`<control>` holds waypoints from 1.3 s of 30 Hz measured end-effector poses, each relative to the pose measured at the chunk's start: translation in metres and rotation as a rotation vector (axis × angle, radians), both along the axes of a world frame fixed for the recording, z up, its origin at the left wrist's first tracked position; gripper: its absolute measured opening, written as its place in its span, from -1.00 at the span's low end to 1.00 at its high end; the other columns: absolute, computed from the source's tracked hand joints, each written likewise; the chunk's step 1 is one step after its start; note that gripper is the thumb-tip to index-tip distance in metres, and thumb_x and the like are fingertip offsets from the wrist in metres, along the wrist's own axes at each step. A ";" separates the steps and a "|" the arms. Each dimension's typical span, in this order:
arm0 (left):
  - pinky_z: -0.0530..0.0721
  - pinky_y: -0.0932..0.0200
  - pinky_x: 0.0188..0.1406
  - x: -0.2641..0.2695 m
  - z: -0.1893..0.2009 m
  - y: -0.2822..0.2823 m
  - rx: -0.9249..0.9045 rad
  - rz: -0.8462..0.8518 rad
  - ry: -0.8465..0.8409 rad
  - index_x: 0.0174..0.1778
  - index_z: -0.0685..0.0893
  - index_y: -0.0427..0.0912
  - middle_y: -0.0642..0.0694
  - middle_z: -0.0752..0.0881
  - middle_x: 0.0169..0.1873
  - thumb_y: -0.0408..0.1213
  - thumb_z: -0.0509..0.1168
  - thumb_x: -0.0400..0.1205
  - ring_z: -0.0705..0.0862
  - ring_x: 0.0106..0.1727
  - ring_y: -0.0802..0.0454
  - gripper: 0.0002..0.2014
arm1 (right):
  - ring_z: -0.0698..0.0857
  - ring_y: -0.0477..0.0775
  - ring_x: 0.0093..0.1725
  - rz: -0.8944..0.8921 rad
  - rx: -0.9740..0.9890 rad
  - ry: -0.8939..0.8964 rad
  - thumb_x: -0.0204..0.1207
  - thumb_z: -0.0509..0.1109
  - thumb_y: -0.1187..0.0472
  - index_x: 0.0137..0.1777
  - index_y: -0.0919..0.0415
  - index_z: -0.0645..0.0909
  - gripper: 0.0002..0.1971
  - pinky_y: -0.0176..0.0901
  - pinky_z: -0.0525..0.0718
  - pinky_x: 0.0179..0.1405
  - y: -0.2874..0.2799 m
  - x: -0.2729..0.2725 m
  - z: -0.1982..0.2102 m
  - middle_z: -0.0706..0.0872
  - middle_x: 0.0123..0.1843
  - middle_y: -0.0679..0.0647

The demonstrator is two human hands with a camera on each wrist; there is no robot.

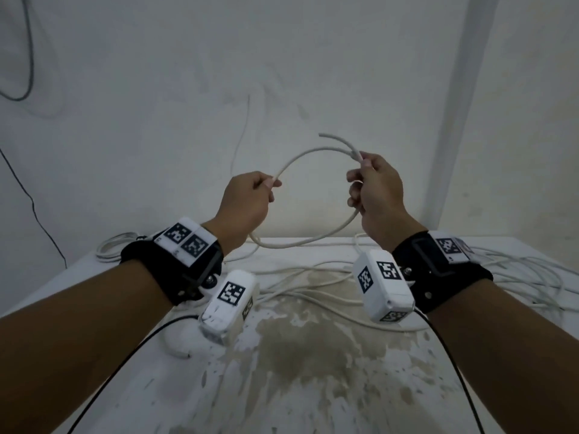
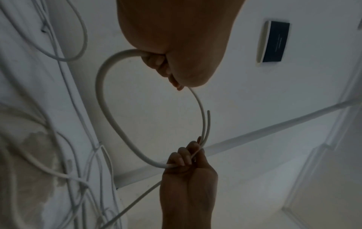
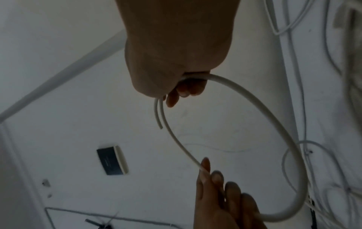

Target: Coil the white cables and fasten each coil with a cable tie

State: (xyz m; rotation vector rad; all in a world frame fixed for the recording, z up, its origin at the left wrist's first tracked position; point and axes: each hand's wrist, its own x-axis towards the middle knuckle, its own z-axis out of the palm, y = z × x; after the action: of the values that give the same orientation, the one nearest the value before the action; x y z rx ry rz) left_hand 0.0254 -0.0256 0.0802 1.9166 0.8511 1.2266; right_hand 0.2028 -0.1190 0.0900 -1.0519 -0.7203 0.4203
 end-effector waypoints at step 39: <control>0.35 0.32 -0.60 -0.002 0.026 -0.029 -0.186 -0.271 -0.215 -0.15 0.83 -0.20 -0.05 0.69 -0.42 -0.25 0.45 0.62 0.43 -0.56 0.12 -0.88 | 0.55 -0.02 -0.51 0.272 -0.116 -0.149 0.74 0.28 0.11 -0.03 0.26 0.66 -0.76 -0.18 0.57 -0.49 -0.004 -0.054 0.000 0.81 -0.30 0.11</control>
State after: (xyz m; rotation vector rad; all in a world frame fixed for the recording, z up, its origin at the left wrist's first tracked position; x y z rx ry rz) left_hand 0.0236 -0.0543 0.1065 1.6538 0.5523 1.1220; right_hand 0.1489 -0.1228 0.0896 -1.1065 -0.9872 0.6280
